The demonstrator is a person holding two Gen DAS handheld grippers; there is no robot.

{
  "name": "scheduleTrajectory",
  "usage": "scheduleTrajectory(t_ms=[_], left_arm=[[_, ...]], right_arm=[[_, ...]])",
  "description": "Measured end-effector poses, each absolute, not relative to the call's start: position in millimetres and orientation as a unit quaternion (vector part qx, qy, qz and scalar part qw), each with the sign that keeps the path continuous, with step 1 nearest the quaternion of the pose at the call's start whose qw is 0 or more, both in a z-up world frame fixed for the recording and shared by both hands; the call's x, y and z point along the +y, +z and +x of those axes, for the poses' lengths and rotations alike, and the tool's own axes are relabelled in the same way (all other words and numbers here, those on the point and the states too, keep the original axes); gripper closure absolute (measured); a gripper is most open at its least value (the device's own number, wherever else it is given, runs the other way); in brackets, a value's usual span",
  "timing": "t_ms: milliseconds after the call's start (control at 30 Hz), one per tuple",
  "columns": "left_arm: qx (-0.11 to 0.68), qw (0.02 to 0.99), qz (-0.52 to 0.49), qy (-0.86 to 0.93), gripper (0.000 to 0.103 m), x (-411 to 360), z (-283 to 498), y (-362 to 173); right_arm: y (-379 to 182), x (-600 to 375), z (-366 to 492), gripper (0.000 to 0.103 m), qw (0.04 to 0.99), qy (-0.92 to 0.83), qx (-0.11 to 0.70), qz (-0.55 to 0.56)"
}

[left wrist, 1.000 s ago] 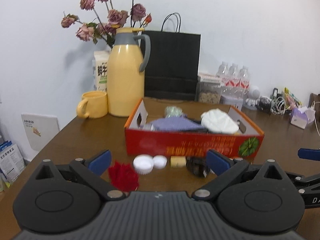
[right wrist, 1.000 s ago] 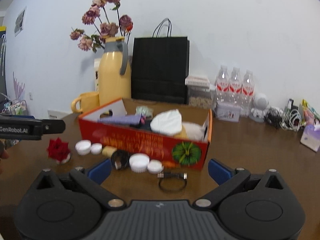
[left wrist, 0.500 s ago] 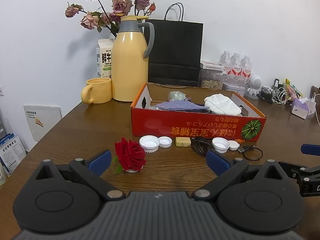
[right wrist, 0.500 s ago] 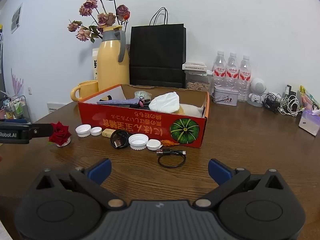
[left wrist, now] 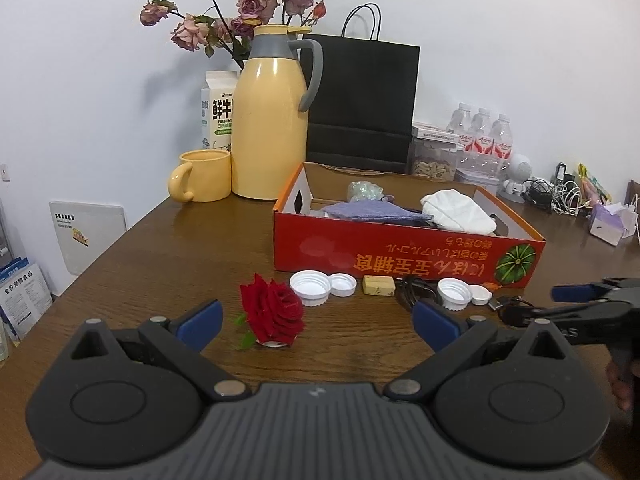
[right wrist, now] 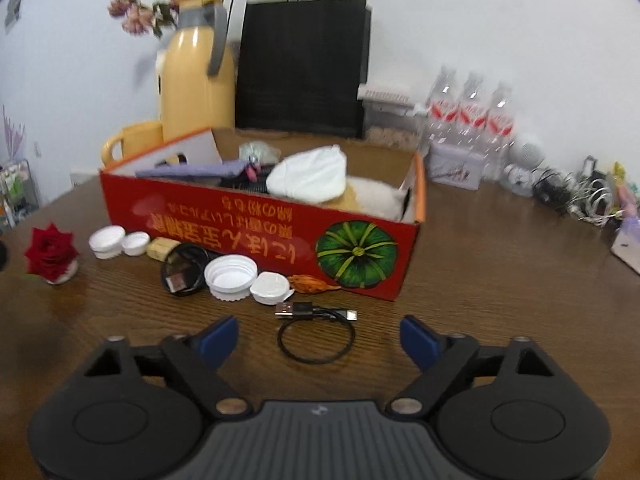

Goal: Organize objects
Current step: 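Grasp the black USB cable with the right tool while the left tool grasps a white bottle cap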

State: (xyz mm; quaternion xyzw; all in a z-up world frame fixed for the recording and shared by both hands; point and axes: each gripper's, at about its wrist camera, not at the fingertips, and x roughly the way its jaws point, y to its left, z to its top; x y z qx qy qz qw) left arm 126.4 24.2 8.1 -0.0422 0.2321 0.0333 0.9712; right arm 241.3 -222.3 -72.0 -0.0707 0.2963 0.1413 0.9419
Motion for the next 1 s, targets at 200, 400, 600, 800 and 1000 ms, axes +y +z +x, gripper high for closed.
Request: scheduleTrajectory(t_ms=[200, 400, 600, 800, 1000], left_arm=[[0.238, 0.97, -0.04, 0.036, 0.0, 22.4, 136.3, 3.5], [0.239, 0.97, -0.038, 0.035, 0.0, 15.0, 149.2, 0.1], [0.236, 0.971, -0.026, 0.023, 0.0, -1.8, 164.6, -2.6], [0.229, 0.973, 0.003, 0.018, 0.0, -19.2, 188.4, -6.1], [0.246, 0.968, 0.002, 0.047, 0.003, -7.5, 229.8, -17.9]], right_arm=[[-83.8, -210.5, 270.6, 0.038, 0.933, 0.145, 0.322, -0.072], [-87.3, -215.0, 270.4, 0.052, 0.934, 0.163, 0.316, -0.049], [-84.6, -217.8, 266.0, 0.052, 0.939, 0.159, 0.302, -0.043], [-79.5, -224.2, 259.8, 0.052, 0.95, 0.139, 0.275, -0.039], [-77.8, -224.9, 257.9, 0.052, 0.952, 0.139, 0.269, -0.041]])
